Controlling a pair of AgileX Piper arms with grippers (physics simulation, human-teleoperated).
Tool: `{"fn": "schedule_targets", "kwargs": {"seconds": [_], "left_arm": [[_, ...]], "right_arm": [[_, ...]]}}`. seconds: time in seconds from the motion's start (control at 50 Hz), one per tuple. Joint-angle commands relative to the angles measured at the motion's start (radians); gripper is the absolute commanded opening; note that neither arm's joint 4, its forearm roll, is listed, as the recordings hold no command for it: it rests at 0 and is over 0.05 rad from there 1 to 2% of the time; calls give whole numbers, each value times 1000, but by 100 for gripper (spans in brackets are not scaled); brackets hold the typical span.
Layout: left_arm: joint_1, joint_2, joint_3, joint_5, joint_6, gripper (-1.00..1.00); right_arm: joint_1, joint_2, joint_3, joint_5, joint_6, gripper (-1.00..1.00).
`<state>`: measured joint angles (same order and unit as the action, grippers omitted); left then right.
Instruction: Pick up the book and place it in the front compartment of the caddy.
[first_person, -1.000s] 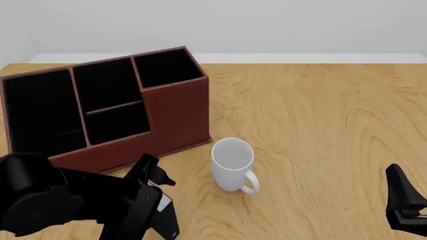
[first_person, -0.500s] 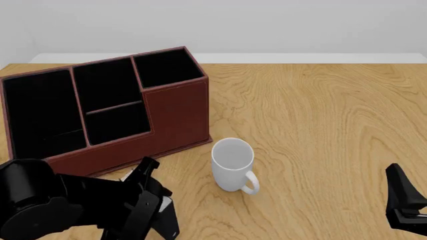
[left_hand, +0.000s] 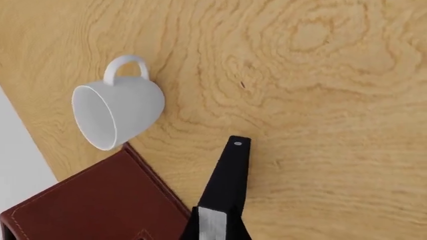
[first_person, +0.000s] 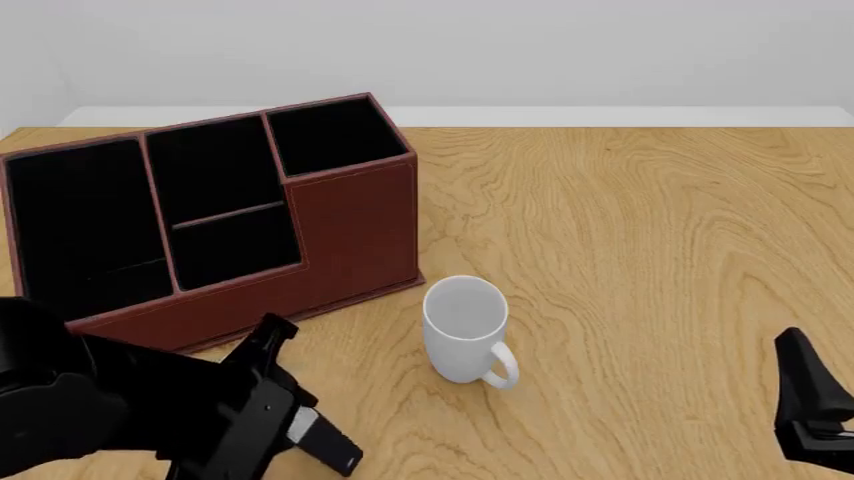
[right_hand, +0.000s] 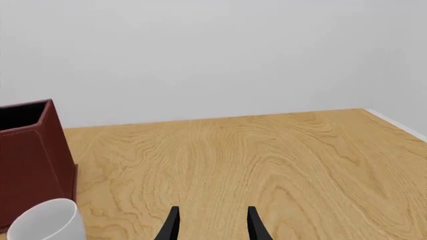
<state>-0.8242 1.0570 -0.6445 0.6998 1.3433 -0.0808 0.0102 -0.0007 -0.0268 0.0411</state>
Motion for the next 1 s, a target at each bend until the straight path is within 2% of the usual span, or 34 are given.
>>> {"fn": "schedule_targets", "kwargs": {"seconds": [0.02, 0.22, 0.26, 0.3, 0.42, 0.48, 0.5, 0.52, 0.54, 0.58, 0.78, 0.82, 0.84, 0.92, 1.0], "left_arm": [[57, -17, -58, 72, 48, -100], [113, -34, -138, 145, 63, -100], [179, -20, -159, 136, 86, -100], [176, -20, -178, 145, 80, -100], [282, 1, -247, 146, 80, -100], [308, -10, -262, 155, 87, -100], [329, -6, -281, 147, 79, -100], [484, 38, -321, 125, 71, -100], [493, 55, -351, 120, 45, -100], [447, 27, -348, 166, 41, -100], [550, 30, -431, 226, 13, -100], [570, 22, -451, 250, 28, -100], [610, 16, -463, 258, 40, -100], [619, 16, -511, 298, 45, -100], [609, 32, -604, 352, 27, -100]], "right_arm": [[-2, -9, 0, -2, 12, 100], [-3, -10, 0, -12, 29, 100], [-3, -10, -1, -12, 33, 100], [-4, -10, 0, -13, 35, 100], [-6, -10, 0, -18, 46, 100], [-5, -10, 0, -20, 51, 100], [-4, -10, 0, -20, 53, 100], [-5, -10, 0, -20, 56, 100], [-5, -10, 0, -20, 58, 100], [-6, -10, 0, -21, 62, 100], [-2, -10, 0, -24, 76, 100], [-3, -10, 0, -24, 78, 100], [-3, -10, 0, -24, 79, 100], [-4, -10, 0, -25, 83, 100], [-4, -10, 0, -25, 86, 100]]}}
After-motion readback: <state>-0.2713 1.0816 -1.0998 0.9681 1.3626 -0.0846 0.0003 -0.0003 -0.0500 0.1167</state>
